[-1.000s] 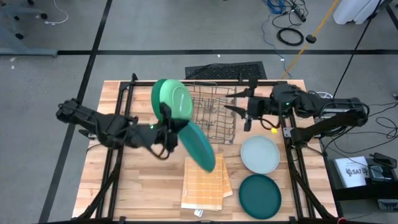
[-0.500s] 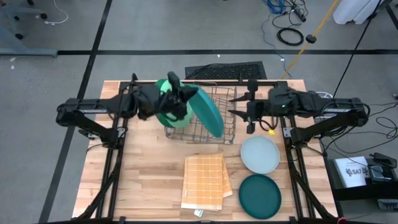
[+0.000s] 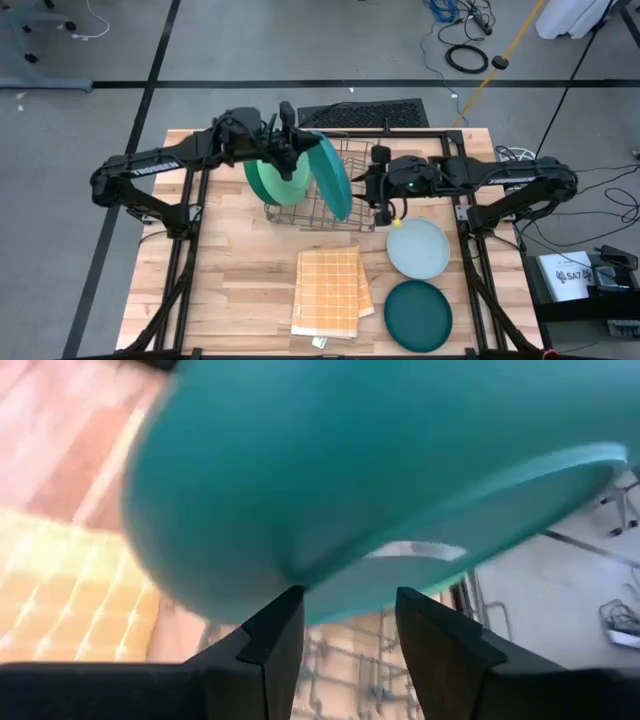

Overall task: Sort dishes
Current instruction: Put the blue plate in the dish rack

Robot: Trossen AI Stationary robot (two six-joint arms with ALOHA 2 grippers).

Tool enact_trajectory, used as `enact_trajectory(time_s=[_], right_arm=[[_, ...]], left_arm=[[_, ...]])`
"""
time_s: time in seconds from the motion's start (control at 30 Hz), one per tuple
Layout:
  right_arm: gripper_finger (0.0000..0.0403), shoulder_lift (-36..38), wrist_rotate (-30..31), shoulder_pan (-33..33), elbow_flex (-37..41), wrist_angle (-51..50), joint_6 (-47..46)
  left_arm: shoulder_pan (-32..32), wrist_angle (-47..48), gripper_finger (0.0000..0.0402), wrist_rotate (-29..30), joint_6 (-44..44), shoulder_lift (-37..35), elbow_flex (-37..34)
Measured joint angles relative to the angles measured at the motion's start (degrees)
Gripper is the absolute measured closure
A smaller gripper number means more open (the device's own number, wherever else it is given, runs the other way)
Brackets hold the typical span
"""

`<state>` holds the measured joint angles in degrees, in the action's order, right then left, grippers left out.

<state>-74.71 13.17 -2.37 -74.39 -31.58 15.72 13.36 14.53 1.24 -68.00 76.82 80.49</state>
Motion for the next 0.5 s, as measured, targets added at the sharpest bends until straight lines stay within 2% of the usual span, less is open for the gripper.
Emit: enact_trajectory(time_s=[0.13,0.4,0.5], right_arm=[[0.0250,-2.7,0.3,0.0,0.0,4.0,-1.6],[0.0250,-8.8,3.9,0.0,0.0,10.4,-1.8],[0.0250,-11.4,5.6,0.1,0.0,12.5,-1.6]], left_arm=[[3.2,-0.2,0.0396,-7.3,0.2,0.0,0.0],[9.0,2.2,0.0397,-14.4,2.1,2.5,0.0],[10.2,2.6,0.0397,-14.8,2.2,5.0,-0.3]])
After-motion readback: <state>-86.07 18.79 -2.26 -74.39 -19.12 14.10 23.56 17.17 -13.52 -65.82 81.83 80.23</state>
